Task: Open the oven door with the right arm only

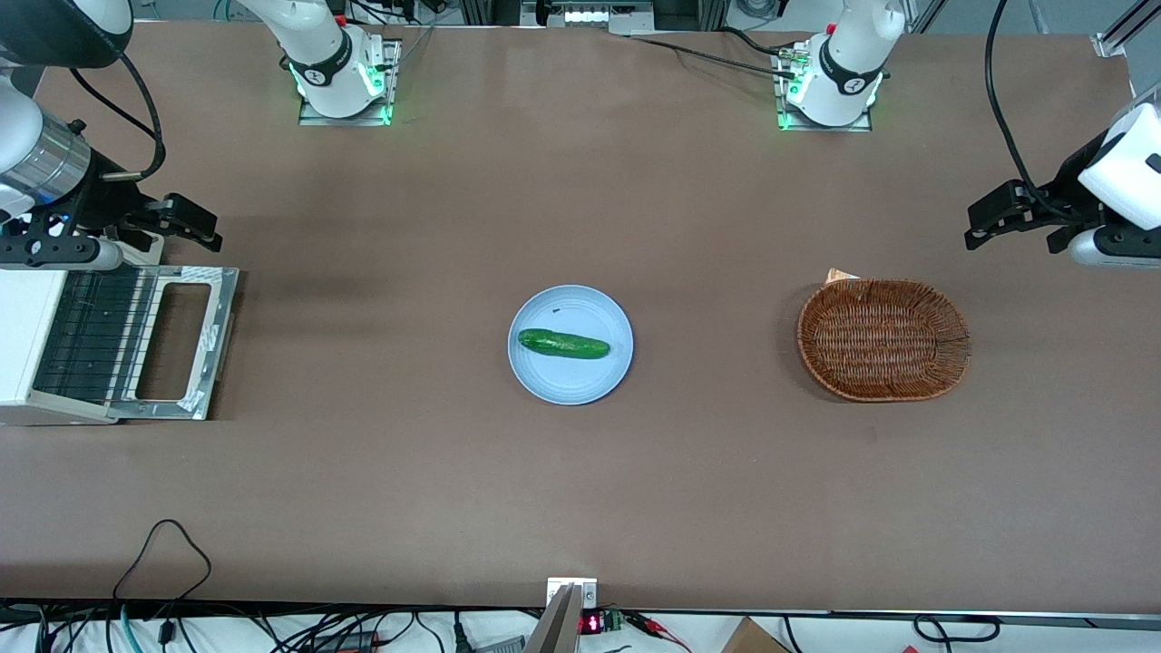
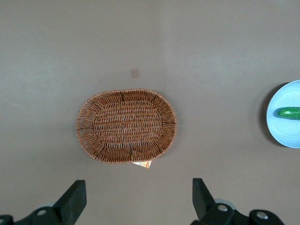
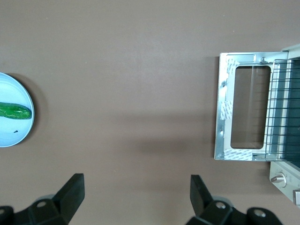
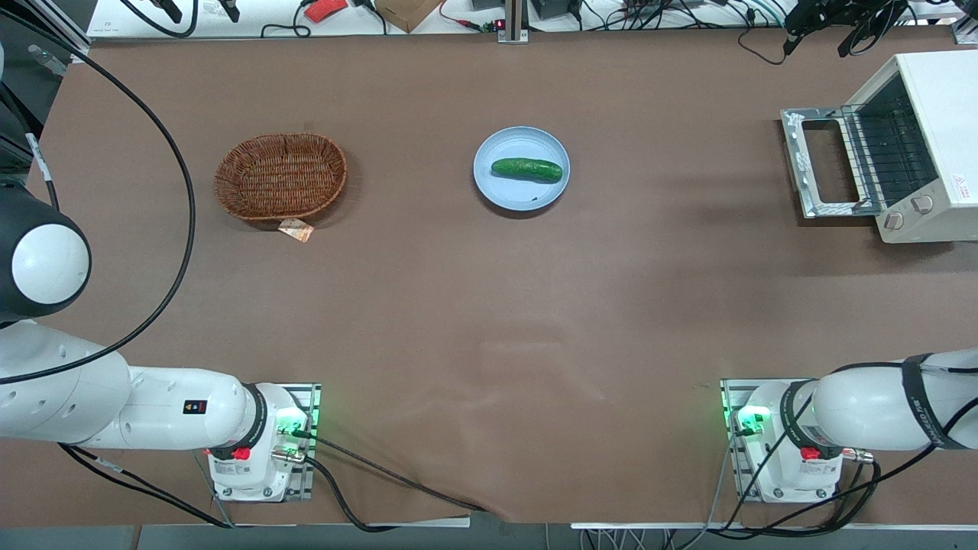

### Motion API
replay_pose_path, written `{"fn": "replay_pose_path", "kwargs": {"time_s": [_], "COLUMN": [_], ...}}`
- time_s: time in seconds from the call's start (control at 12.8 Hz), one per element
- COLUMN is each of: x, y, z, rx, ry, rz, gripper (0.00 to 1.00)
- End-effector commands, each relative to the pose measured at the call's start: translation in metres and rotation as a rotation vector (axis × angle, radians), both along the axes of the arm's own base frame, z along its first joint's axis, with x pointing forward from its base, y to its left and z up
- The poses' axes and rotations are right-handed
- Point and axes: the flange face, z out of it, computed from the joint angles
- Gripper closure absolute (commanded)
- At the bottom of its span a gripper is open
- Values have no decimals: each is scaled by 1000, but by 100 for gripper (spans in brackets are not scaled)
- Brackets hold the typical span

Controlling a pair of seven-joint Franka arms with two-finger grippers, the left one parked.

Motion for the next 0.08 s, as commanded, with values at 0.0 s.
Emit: {"fn": "replay_pose_path", "kwargs": {"time_s": [0.0], "x": [1], "y": [-2], "z": [3], "rx": [5], "ry": [5], "rz": [18], "gripper": [0]}}
